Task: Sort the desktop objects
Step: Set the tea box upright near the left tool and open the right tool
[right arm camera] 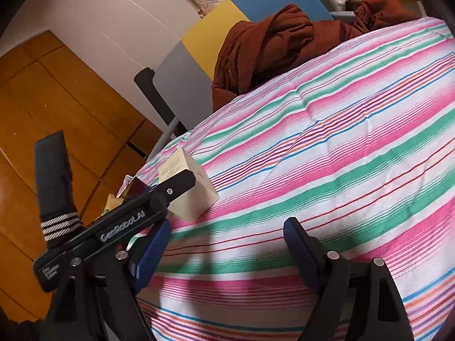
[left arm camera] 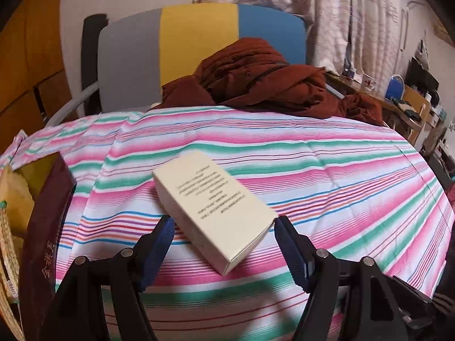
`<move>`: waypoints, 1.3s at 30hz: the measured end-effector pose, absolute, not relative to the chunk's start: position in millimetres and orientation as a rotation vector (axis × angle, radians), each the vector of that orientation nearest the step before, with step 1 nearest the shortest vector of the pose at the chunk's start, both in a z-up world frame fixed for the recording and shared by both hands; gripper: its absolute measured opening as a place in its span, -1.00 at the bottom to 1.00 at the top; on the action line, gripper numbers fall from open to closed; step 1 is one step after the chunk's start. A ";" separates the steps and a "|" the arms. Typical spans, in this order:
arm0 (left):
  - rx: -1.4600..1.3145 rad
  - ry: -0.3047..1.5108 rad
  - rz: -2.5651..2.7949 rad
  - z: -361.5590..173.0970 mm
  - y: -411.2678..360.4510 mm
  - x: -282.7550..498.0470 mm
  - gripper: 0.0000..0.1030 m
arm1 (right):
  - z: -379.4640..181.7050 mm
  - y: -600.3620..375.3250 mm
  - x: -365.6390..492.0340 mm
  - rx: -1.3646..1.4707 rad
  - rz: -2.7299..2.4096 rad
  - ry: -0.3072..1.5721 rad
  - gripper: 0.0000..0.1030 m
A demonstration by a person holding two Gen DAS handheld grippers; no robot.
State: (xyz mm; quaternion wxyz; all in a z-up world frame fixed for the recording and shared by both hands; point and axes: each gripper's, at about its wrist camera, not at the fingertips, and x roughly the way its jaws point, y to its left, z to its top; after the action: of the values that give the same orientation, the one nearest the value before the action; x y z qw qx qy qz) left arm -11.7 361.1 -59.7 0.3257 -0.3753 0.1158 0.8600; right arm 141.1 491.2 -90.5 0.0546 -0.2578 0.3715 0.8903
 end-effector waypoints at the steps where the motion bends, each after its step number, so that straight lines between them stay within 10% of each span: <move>1: -1.003 0.303 2.247 -62.7 359.6 -15.2 0.36 | -90.5 490.9 141.6 -0.781 2.705 1.125 0.61; 7: -1.046 0.257 2.180 -69.9 340.9 -27.1 0.11 | -90.2 490.1 141.8 -0.783 2.703 1.114 0.61; 18: -1.028 0.191 2.123 -63.0 342.0 -22.1 0.34 | -82.9 490.0 140.1 -0.850 2.687 1.079 0.61; 39: -1.036 0.030 2.198 -44.2 257.6 -51.1 0.34 | -79.2 476.8 35.1 -0.942 2.901 1.709 0.69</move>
State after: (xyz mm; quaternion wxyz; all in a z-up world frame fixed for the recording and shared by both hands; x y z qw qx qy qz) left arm -51.1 257.6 -44.2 0.3481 -0.3996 0.0115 0.8479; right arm 35.1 476.8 -79.2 -0.1764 -0.2653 0.4812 0.8167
